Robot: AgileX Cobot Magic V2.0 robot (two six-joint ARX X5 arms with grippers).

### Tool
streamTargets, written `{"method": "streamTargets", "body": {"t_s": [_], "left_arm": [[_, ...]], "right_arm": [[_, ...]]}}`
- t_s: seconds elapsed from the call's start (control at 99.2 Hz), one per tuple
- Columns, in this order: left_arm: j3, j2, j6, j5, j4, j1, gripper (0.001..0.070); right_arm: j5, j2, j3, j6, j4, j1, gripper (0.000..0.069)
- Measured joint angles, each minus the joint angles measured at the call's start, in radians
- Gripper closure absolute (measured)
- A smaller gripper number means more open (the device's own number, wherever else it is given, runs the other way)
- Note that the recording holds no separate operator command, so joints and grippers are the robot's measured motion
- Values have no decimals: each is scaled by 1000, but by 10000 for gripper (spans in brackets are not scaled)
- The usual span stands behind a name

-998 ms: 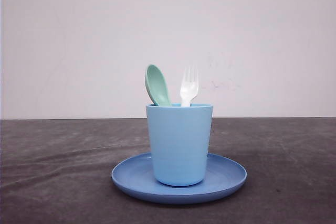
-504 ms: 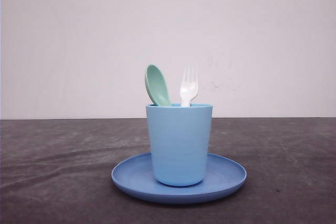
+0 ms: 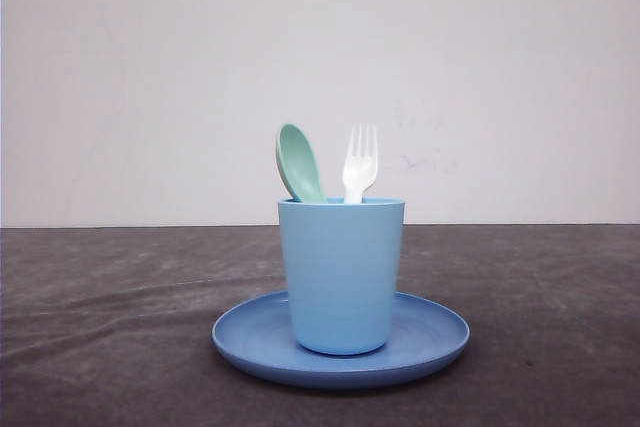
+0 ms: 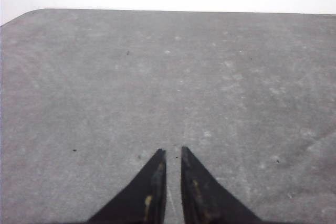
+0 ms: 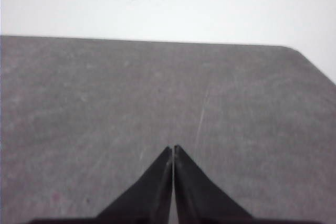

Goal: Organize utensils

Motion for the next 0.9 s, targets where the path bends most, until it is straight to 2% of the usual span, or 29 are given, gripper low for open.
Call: {"method": "streamTargets", "body": {"t_s": [0.141,0.323,0.897], "left_arm": [[0,0,0,0,0,0,684],[0,0,0,0,0,0,684],[0,0,0,0,0,0,684]], "right_arm": [[0,-59,-71,0,-5,-4,687],[0,-109,-72,0,-56,-11,687],[0,-109,-72,0,-52,-12,687]]}}
